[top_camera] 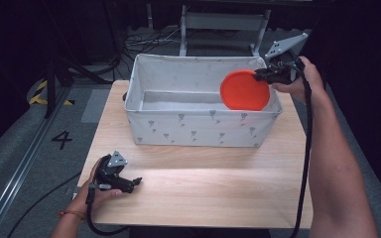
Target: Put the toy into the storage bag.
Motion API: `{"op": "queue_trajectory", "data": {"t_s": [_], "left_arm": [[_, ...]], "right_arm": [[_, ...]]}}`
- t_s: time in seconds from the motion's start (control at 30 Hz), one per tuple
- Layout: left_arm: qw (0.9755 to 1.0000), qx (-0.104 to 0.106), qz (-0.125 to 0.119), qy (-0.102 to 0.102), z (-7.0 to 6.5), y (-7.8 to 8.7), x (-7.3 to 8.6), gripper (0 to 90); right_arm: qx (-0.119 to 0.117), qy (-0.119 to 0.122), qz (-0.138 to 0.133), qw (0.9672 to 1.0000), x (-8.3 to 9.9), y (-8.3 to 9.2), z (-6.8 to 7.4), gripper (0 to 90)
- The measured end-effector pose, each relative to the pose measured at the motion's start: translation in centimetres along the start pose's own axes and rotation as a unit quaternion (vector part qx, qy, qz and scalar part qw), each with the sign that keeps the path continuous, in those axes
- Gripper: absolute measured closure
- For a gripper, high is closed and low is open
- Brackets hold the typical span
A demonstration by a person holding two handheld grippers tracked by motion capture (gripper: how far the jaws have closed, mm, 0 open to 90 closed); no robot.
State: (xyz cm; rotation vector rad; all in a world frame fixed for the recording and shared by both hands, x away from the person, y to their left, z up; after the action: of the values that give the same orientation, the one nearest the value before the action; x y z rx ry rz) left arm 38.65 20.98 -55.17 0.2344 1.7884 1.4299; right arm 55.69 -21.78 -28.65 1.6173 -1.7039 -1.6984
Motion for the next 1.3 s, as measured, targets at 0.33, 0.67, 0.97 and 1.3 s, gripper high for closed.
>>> {"op": "queue_trajectory", "data": {"t_s": [0.33, 0.67, 0.97, 1.3], "left_arm": [[1.0000, -0.001, 0.000, 0.001, 0.0, 0.0, 0.0, 0.4], [1.0000, -0.001, 0.000, 0.001, 0.0, 0.0, 0.0, 0.4], [1.0000, -0.001, 0.000, 0.001, 0.0, 0.0, 0.0, 0.4], [1.0000, -0.002, 0.000, 0.001, 0.0, 0.0, 0.0, 0.4]], "right_arm": [[-0.008, 0.039, 0.028, 0.9988, 1.1, -2.6, 1.5, 82.5], [-0.040, 0.081, 0.068, 0.9936, 2.3, -4.6, 2.5, 82.5], [-0.093, 0.118, 0.110, 0.9824, 3.1, -5.2, 3.2, 82.4], [-0.092, 0.126, 0.205, 0.9662, 4.5, -6.7, 2.6, 81.9]]}}
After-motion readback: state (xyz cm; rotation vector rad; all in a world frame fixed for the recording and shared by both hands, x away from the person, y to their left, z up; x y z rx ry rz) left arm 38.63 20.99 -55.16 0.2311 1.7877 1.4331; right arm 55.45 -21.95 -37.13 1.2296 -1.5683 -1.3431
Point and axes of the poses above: each handheld gripper's, and its own axes: y roughly backward along the jaws, x roughly out of its underside, z roughly to its left, the point moved 7 cm from there along -y, roughly forward along the jaws, and after that the axes turned 12 degrees about z, right-handed, at the moved point
